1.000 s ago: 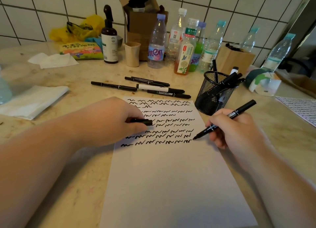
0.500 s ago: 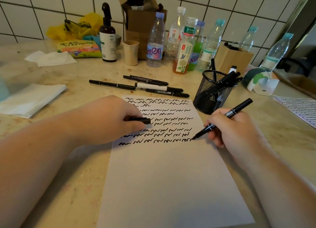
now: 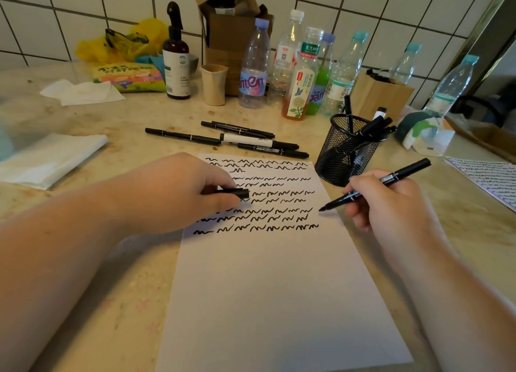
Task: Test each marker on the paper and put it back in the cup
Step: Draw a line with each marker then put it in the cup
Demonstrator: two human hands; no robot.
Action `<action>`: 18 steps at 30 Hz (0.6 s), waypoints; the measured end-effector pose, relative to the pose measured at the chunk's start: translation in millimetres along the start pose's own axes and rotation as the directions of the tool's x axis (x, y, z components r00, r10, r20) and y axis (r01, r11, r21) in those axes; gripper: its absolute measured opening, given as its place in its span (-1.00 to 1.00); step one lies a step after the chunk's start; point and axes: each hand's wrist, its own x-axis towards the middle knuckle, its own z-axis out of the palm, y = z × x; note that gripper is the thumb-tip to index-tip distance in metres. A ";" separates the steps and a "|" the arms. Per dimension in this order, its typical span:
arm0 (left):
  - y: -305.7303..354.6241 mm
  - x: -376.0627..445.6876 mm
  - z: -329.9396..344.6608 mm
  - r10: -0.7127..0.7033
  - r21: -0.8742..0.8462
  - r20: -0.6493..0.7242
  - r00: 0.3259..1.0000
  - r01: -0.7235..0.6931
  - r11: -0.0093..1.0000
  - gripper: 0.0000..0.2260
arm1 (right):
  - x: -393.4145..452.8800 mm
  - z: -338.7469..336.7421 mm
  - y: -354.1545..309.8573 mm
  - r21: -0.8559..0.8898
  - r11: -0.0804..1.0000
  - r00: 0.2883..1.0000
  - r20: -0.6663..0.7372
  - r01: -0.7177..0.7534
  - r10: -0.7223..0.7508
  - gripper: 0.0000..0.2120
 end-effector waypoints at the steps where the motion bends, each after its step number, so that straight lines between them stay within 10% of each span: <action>1: 0.8 -0.6 -0.4 0.001 -0.012 -0.009 1.000 -0.001 1.000 -0.79 | 0.1 0.5 -0.4 0.035 0.999 1.000 0.004 0.003 -0.003 -0.70; 12: 8.1 -2.4 1.1 0.064 -0.130 -0.053 0.997 -0.070 0.989 -0.84 | -3.2 3.6 1.1 0.491 0.870 0.864 0.457 -0.049 -0.210 -0.60; 18: 8.1 -2.1 4.0 0.085 -0.169 -0.061 0.995 -0.094 0.981 -0.87 | -5.0 5.6 -0.8 0.507 0.858 0.882 0.436 -0.080 -0.176 -0.68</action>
